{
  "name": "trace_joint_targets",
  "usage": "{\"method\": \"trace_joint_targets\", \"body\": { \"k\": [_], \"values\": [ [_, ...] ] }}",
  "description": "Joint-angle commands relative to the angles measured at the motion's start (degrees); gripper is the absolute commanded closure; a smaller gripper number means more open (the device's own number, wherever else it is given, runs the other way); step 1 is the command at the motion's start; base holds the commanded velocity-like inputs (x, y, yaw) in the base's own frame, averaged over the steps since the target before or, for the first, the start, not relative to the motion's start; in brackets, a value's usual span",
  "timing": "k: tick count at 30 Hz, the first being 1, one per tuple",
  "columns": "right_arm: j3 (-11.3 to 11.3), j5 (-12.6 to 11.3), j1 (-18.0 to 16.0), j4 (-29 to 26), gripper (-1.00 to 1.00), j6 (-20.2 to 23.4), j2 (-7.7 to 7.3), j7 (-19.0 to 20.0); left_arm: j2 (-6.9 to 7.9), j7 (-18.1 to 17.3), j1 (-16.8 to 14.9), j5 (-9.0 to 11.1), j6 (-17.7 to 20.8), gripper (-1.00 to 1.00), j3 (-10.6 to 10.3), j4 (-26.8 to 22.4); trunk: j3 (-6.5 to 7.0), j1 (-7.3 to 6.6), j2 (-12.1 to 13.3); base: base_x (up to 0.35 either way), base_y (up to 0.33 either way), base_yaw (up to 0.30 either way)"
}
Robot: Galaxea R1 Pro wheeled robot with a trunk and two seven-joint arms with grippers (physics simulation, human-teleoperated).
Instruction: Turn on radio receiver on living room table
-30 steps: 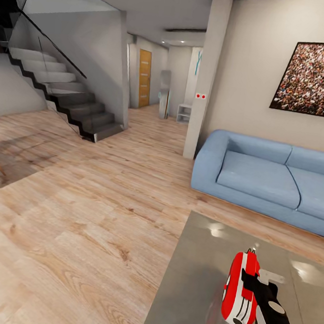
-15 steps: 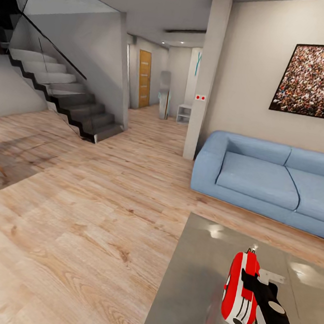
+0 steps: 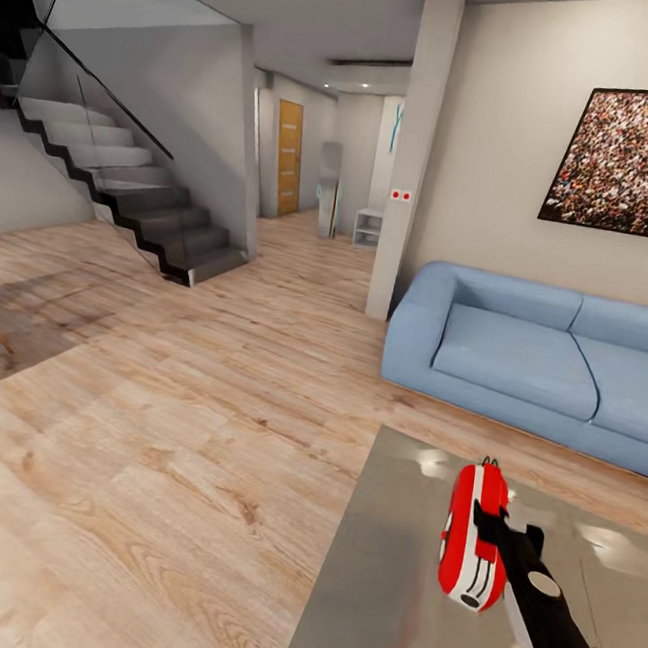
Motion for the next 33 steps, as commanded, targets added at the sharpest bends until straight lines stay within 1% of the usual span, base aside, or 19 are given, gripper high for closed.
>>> {"method": "trace_joint_targets", "body": {
  "k": [1,4,5,7,8,9,11,13,16,19,21,25,27,33],
  "values": [
    [0.1,-0.1,0.0,-0.9,1.0,0.0,0.0,0.0,-0.01,0.0,0.0,0.0,0.0,-1.0,0.0,0.0,0.0,0.0,0.0,0.0,0.0,0.0],
    [0.2,-0.2,0.0,-4.3,1.0,1.0,0.0,0.0,0.01,0.0,0.0,-0.1,0.0,-1.0,0.0,0.0,0.0,0.0,0.0,0.0,0.0,0.0],
    [0.2,-0.3,0.0,-5.5,1.0,2.1,0.03,0.0,0.0,0.0,0.0,-0.1,0.0,-1.0,0.0,0.0,0.0,0.0,0.0,0.0,0.0,0.0],
    [0.5,-0.3,0.0,-7.5,1.0,6.1,0.26,0.0,-0.01,0.0,0.0,-0.1,0.0,-1.0,0.0,0.0,0.0,0.0,0.0,0.0,0.0,0.0],
    [1.2,-0.3,0.0,-8.4,1.0,8.5,0.71,0.1,-0.01,0.0,0.0,-0.1,0.0,-1.0,0.0,0.0,0.0,0.0,0.0,0.0,0.0,0.0],
    [2.9,-0.3,0.0,-9.5,1.0,11.4,1.78,0.4,-0.01,0.0,0.0,-0.1,0.0,-1.0,0.0,0.0,0.0,0.0,0.0,0.0,0.0,0.0],
    [4.8,-0.3,0.0,-10.3,1.0,13.3,2.88,0.9,-0.01,0.0,0.0,-0.1,0.0,-1.0,0.0,0.0,0.0,0.0,0.0,0.0,0.0,0.0],
    [5.8,-0.3,0.0,-10.6,1.0,14.3,3.67,1.1,-0.01,0.0,0.0,-0.1,0.0,-1.0,0.0,0.0,0.0,0.0,0.0,0.0,0.0,0.0],
    [6.2,-0.4,0.0,-10.6,1.0,14.8,4.28,1.2,-0.01,0.0,0.0,-0.1,0.0,-1.0,0.0,0.0,0.0,0.0,0.0,0.0,0.0,0.0],
    [6.3,-0.4,0.0,-10.5,1.0,14.9,4.43,1.2,-0.01,-0.4,0.0,0.0,0.2,-1.0,-0.1,0.0,0.0,0.0,0.0,0.0,0.0,0.0],
    [6.4,-0.4,0.0,-10.5,1.0,14.9,4.5,1.2,-0.01,-1.8,0.0,0.1,0.3,-1.0,-0.2,-0.1,0.0,0.0,0.0,0.0,0.0,0.0],
    [6.4,-0.5,0.0,-10.4,1.0,15.0,5.21,1.3,0.04,-8.0,0.0,0.1,0.4,-1.0,0.0,-0.1,0.0,0.0,0.0,0.0,0.0,0.0],
    [6.4,-0.5,0.0,-10.3,1.0,15.0,5.31,1.2,0.11,-8.6,0.0,0.1,0.4,-1.0,0.3,-0.3,0.0,0.0,0.0,0.0,0.0,0.0],
    [6.4,-0.5,0.0,-10.3,1.0,15.0,5.36,1.2,0.08,-8.9,0.0,0.1,0.4,-1.0,0.5,-0.6,0.0,0.0,0.0,0.0,0.0,0.0]
  ]
}}
